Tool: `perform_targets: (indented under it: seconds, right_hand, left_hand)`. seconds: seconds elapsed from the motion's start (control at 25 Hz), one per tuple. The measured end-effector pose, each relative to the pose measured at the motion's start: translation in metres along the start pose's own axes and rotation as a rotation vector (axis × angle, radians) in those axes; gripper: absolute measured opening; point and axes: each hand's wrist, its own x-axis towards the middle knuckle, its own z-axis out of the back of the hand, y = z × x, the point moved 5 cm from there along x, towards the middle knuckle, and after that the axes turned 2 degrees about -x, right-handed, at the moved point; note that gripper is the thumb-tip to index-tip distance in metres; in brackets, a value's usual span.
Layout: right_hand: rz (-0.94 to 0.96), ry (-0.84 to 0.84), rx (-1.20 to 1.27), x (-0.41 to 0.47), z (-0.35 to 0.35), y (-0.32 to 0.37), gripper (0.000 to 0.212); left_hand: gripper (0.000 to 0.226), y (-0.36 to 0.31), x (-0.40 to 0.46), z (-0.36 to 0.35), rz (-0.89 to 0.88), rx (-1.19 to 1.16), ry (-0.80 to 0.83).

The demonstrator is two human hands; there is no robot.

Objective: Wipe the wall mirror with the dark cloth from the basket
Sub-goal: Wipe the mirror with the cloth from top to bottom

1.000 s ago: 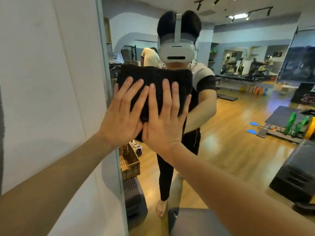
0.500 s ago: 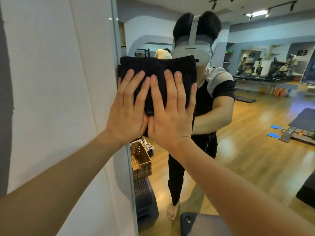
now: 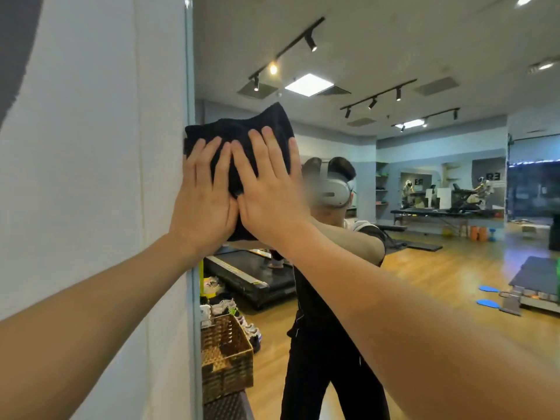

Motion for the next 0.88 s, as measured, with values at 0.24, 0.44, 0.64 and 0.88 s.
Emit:
perform_targets:
  seconds: [0.24,0.44,0.64,0.88]
  right_hand:
    - [-0.014,0.022,-0.002,-0.091,0.027,-0.066,0.060]
    - [-0.127,0.010,-0.003,-0.146,0.071,-0.178,0.063]
    - [-0.271,-0.011,-0.045,-0.086,0.094,-0.253,0.065]
    - [-0.130,-0.034,0.003,-0.021,0.069,-0.189,0.057]
  left_hand:
    - [0.065,-0.104,-0.037,-0.028,-0.065,-0.037,0.008]
    - [0.073,-0.223,-0.009,-0.061,-0.114,-0.089,0.047]
    - [0.073,-0.267,0.096,-0.058,-0.152,-0.053,0.090]
    - [0.068,-0.178,0.095,-0.037,0.005,0.024,0.007]
